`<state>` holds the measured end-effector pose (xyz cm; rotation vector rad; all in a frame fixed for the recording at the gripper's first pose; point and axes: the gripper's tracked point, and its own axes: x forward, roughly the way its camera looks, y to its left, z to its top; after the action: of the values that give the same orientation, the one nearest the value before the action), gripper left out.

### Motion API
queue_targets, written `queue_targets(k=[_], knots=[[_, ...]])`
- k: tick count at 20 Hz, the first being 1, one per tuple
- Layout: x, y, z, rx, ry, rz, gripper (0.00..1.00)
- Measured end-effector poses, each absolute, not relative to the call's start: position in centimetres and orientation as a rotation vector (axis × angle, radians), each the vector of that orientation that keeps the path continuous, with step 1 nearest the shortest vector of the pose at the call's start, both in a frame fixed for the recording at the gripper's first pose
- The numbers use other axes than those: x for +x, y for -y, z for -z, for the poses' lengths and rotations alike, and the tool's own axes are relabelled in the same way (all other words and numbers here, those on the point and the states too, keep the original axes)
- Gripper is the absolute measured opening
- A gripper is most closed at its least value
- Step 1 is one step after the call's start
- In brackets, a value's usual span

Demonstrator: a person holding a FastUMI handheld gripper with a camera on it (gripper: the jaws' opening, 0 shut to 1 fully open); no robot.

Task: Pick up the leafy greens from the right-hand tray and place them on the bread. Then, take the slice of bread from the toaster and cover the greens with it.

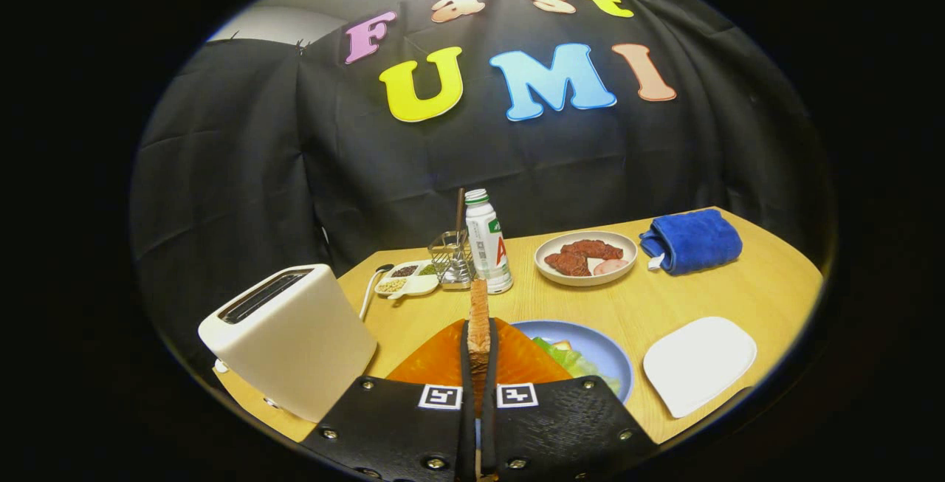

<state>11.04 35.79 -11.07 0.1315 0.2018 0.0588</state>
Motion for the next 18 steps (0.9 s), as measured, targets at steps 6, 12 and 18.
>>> queue_targets(k=[6, 12, 18], knots=[[10.9, -35.1, 12.2, 0.202, -0.210, -0.070, 0.03], [11.2, -32.8, 13.0, 0.158, -0.206, -0.025, 0.03], [11.5, -30.5, 14.4, 0.095, -0.260, -0.008, 0.13]])
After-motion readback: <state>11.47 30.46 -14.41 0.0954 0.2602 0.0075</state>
